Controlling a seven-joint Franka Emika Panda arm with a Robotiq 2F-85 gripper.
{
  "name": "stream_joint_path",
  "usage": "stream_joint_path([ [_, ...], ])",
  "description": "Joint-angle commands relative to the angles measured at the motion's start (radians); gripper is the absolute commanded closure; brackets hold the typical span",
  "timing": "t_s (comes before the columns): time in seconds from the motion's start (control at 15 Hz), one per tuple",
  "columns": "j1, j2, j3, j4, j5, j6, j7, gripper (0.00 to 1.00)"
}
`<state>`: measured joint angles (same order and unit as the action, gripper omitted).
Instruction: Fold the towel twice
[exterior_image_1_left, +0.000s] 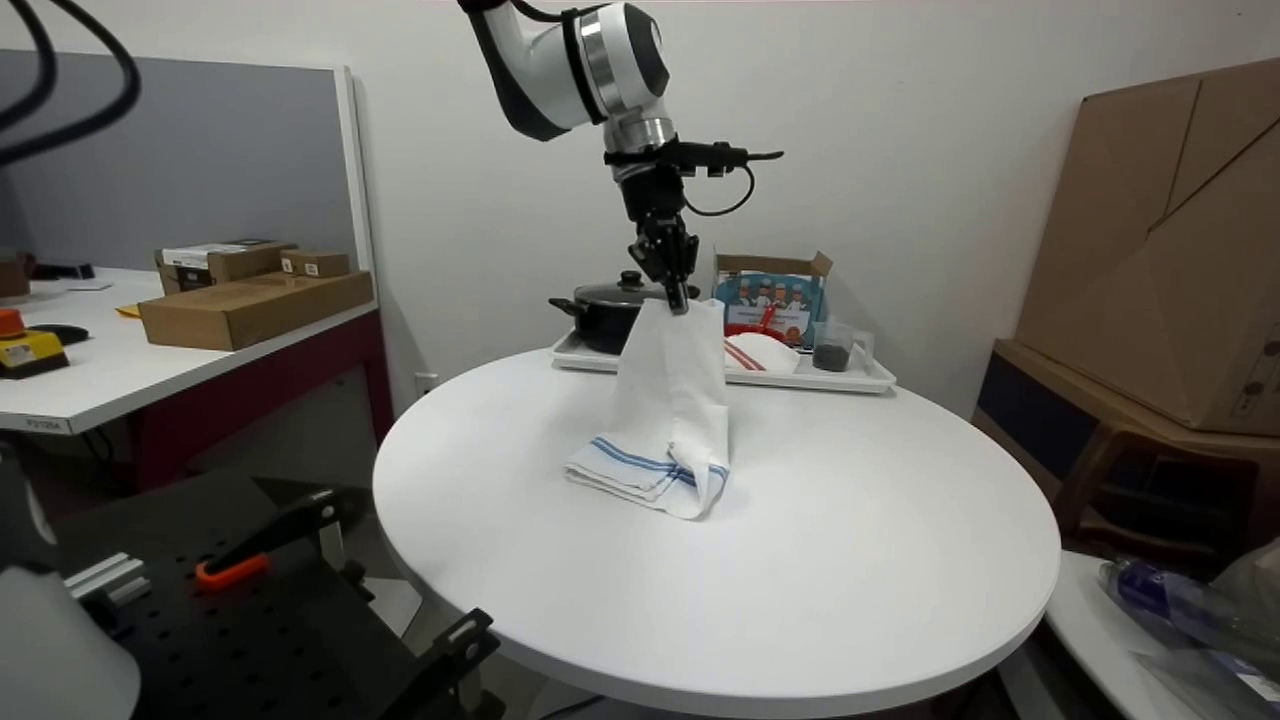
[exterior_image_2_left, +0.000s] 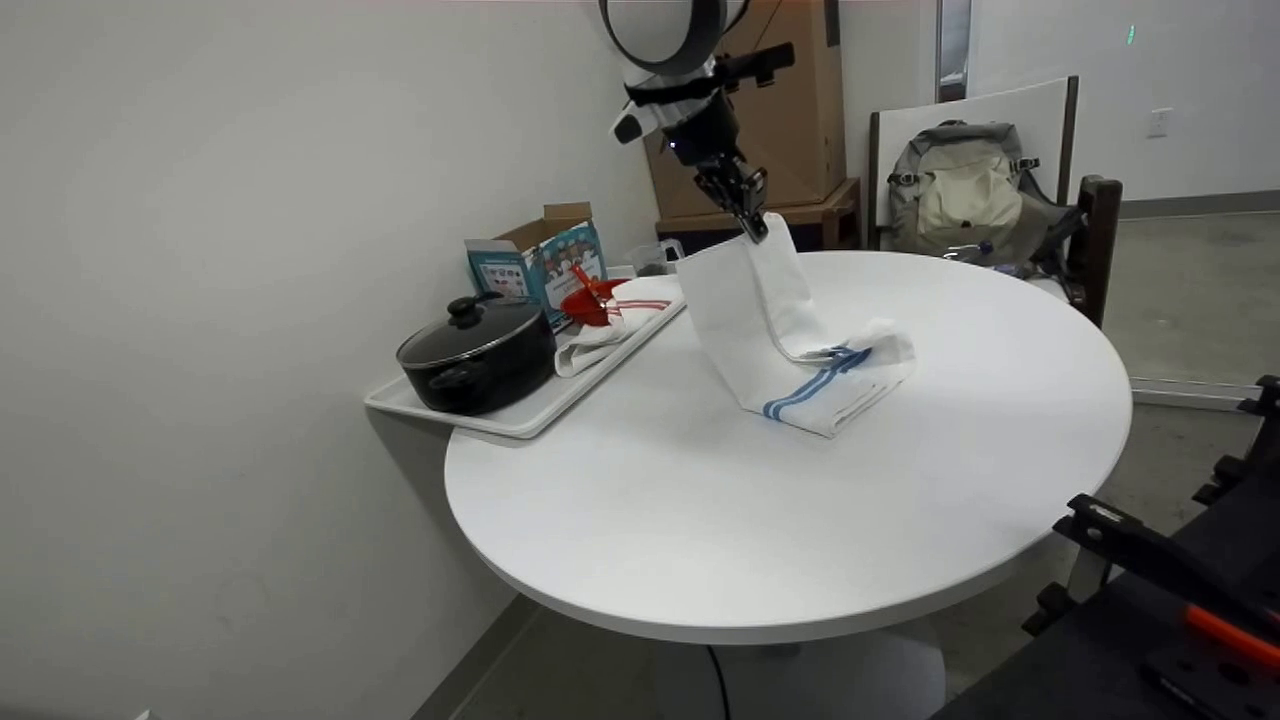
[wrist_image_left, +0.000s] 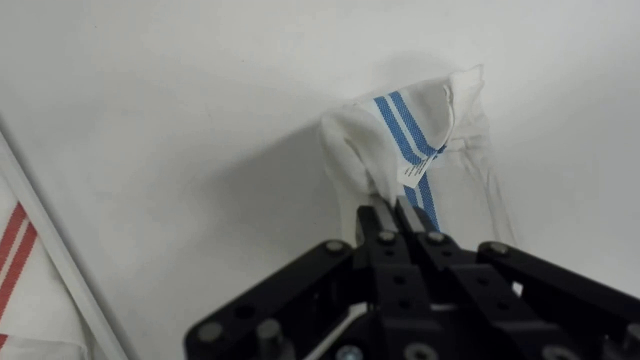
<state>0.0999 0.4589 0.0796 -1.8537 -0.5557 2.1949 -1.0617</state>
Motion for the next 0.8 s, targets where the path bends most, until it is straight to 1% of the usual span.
stream_joint_path([
  [0.0, 0.002, -0.069, 0.005, -0.102, -0.056, 0.021, -0.054, 0.99],
  [0.27, 0.006, -0.09, 0.01, -0.174, -0.156, 0.051, -0.101, 0.99],
  [0.53, -0.002, -0.091, 0.003, -0.236, -0.326, 0.085, -0.17, 0.99],
  [0.67, -0.013, -0.092, 0.011, -0.268, -0.381, 0.094, -0.225, 0.99],
  [0.73, -0.018, -0.092, 0.018, -0.283, -0.387, 0.085, -0.259, 0.99],
])
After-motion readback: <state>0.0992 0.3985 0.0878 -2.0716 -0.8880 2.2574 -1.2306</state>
